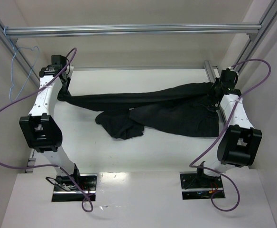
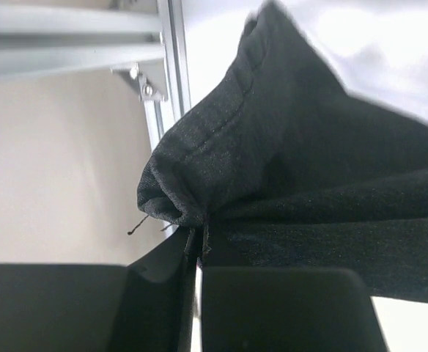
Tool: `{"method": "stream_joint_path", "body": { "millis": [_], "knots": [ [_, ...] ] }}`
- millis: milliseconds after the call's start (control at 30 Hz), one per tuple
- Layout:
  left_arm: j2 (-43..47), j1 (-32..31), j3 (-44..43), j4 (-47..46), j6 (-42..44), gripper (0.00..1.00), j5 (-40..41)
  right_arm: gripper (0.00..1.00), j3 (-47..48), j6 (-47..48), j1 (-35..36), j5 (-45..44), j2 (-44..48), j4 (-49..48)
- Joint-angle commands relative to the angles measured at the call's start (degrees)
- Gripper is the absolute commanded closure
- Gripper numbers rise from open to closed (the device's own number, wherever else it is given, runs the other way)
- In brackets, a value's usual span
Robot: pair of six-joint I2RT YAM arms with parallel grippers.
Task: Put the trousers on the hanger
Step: Fold the trousers
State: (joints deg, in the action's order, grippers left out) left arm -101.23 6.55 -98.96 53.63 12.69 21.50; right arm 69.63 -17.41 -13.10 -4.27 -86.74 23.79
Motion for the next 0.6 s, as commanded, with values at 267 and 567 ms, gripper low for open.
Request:
{"method": "stream_joint_path", "body": {
  "millis": [267, 567],
  "knots": [
    [-22.40, 1.01, -22.28, 7.60, -2.40, 0.92, -0.57, 0.99, 6.31, 2.20, 2.73, -1.79, -8.86, -9.02],
    [-45.54, -0.83, -54.74, 12.29, -3.90, 0.74, -4.09, 0.89, 10.18, 3.26, 2.73, -3.37, -16.79, -10.17]
  ]
}}
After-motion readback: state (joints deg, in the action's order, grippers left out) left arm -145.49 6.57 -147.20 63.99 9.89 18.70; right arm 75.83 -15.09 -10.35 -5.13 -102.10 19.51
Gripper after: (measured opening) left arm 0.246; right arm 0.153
